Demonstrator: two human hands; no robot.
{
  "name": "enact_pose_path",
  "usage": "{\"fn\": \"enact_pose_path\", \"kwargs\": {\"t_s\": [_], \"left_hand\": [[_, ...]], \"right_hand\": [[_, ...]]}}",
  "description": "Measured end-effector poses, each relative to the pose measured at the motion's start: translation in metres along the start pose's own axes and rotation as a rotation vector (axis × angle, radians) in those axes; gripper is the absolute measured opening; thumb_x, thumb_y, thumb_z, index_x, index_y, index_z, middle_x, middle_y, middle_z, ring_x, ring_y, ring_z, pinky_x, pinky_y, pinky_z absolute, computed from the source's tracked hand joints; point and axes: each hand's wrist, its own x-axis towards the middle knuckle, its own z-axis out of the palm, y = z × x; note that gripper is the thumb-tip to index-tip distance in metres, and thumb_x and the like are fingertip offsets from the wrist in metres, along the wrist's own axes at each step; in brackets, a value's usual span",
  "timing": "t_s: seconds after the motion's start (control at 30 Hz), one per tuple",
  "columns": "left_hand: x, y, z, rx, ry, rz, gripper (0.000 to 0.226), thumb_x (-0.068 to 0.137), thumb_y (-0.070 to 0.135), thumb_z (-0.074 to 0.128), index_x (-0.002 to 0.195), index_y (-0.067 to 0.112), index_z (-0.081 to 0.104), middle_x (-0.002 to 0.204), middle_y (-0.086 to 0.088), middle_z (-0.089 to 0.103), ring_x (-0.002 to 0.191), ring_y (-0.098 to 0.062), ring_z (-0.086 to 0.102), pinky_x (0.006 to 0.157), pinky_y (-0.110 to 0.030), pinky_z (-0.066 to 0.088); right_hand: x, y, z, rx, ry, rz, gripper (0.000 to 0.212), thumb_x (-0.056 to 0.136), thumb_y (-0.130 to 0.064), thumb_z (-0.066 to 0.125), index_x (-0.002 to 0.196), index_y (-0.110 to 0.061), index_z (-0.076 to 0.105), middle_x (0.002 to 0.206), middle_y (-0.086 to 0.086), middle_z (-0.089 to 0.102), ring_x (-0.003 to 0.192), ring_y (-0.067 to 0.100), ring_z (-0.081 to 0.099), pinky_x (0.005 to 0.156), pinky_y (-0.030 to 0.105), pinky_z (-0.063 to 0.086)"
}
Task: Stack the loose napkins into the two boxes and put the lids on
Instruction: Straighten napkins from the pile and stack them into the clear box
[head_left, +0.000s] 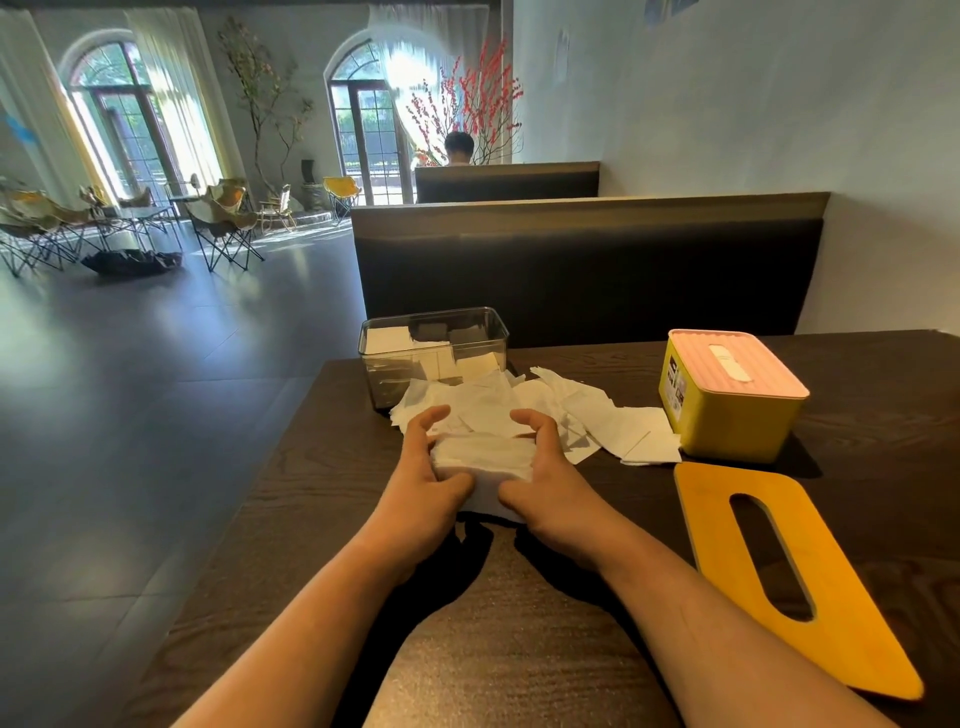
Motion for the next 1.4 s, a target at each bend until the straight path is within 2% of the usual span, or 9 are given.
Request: {"fn": "enact_pose_path", "kwargs": {"t_s": [0.17, 0.27, 0.37, 0.5, 0.6, 0.7, 0.93, 1.13, 1.4], "left_hand": [[0.0, 0.001, 0.0, 0.034, 0.057, 0.038, 0.071, 0.099, -0.004, 0.057, 0.146, 0.046, 0.039, 0.134, -0.001, 0.058, 0.099, -0.012, 0.072, 0.077, -0.029, 0.062], [0.001, 0.001, -0.003, 0.071, 0.014, 0.06, 0.079, 0.098, -0.005, 0.058, 0.148, 0.05, 0.03, 0.148, 0.004, 0.045, 0.109, -0.012, 0.066, 0.078, -0.019, 0.058], [0.002, -0.002, -0.002, 0.09, -0.067, 0.029, 0.091, 0.095, -0.007, 0.058, 0.153, 0.052, 0.02, 0.152, 0.003, 0.037, 0.094, -0.017, 0.071, 0.074, -0.023, 0.059], [0.002, 0.0, -0.007, 0.172, -0.038, 0.053, 0.094, 0.093, -0.001, 0.065, 0.154, 0.053, 0.018, 0.163, 0.002, 0.029, 0.093, -0.012, 0.066, 0.073, -0.022, 0.056], [-0.001, 0.004, -0.014, 0.191, -0.064, 0.094, 0.098, 0.088, 0.006, 0.074, 0.153, 0.056, 0.021, 0.167, 0.007, 0.024, 0.141, -0.01, 0.042, 0.102, -0.025, 0.051], [0.0, 0.017, -0.024, 0.254, -0.096, 0.115, 0.094, 0.082, 0.025, 0.084, 0.151, 0.058, 0.028, 0.165, 0.015, 0.024, 0.151, -0.014, 0.028, 0.123, -0.044, 0.036], [0.016, 0.07, -0.05, 0.317, -0.155, 0.099, 0.046, 0.089, 0.04, 0.082, 0.128, 0.035, 0.058, 0.117, 0.007, 0.068, 0.105, -0.008, 0.07, 0.096, -0.035, 0.061], [0.048, 0.095, -0.062, 0.201, -0.028, 0.094, 0.032, 0.096, 0.042, 0.071, 0.121, 0.025, 0.062, 0.113, 0.002, 0.073, 0.104, -0.016, 0.073, 0.096, -0.038, 0.062], [0.122, 0.101, -0.06, 0.315, 0.106, 0.017, 0.044, 0.1, 0.037, 0.069, 0.133, 0.036, 0.041, 0.114, 0.008, 0.064, 0.094, -0.012, 0.072, 0.071, -0.022, 0.06]], "right_hand": [[0.001, 0.003, 0.0, 0.103, 0.092, -0.001, 0.06, 0.095, 0.004, 0.053, 0.123, -0.05, 0.049, 0.128, 0.002, 0.056, 0.107, 0.02, 0.065, 0.072, 0.028, 0.06], [0.003, 0.005, -0.002, 0.019, 0.032, 0.013, 0.064, 0.093, -0.003, 0.058, 0.133, -0.049, 0.041, 0.131, 0.001, 0.053, 0.11, 0.019, 0.063, 0.076, 0.027, 0.057], [0.005, 0.006, 0.001, -0.049, 0.009, 0.014, 0.061, 0.096, -0.011, 0.057, 0.139, -0.048, 0.035, 0.135, 0.0, 0.053, 0.112, 0.015, 0.063, 0.088, 0.032, 0.058], [-0.001, 0.002, -0.001, -0.078, 0.046, -0.031, 0.049, 0.102, -0.015, 0.059, 0.135, -0.046, 0.04, 0.111, -0.003, 0.059, 0.093, 0.008, 0.063, 0.078, 0.025, 0.054], [-0.008, -0.009, -0.006, -0.125, 0.014, -0.069, 0.057, 0.1, -0.016, 0.066, 0.139, -0.049, 0.038, 0.131, -0.005, 0.055, 0.112, 0.005, 0.057, 0.088, 0.019, 0.049], [-0.008, -0.031, -0.015, -0.102, -0.073, -0.075, 0.064, 0.098, -0.017, 0.071, 0.142, -0.05, 0.039, 0.14, -0.008, 0.049, 0.124, 0.01, 0.054, 0.095, 0.022, 0.054], [0.033, -0.115, -0.043, -0.24, -0.145, -0.191, 0.066, 0.092, -0.014, 0.078, 0.141, -0.045, 0.045, 0.125, -0.005, 0.06, 0.115, 0.017, 0.064, 0.098, 0.039, 0.06], [0.104, -0.165, -0.052, -0.191, -0.137, -0.159, 0.059, 0.092, -0.014, 0.078, 0.137, -0.038, 0.05, 0.122, -0.002, 0.062, 0.106, 0.023, 0.066, 0.08, 0.032, 0.064], [0.221, -0.161, -0.058, -0.207, -0.172, -0.055, 0.046, 0.092, -0.015, 0.078, 0.129, -0.036, 0.06, 0.127, 0.001, 0.058, 0.114, 0.025, 0.06, 0.093, 0.044, 0.061]]}}
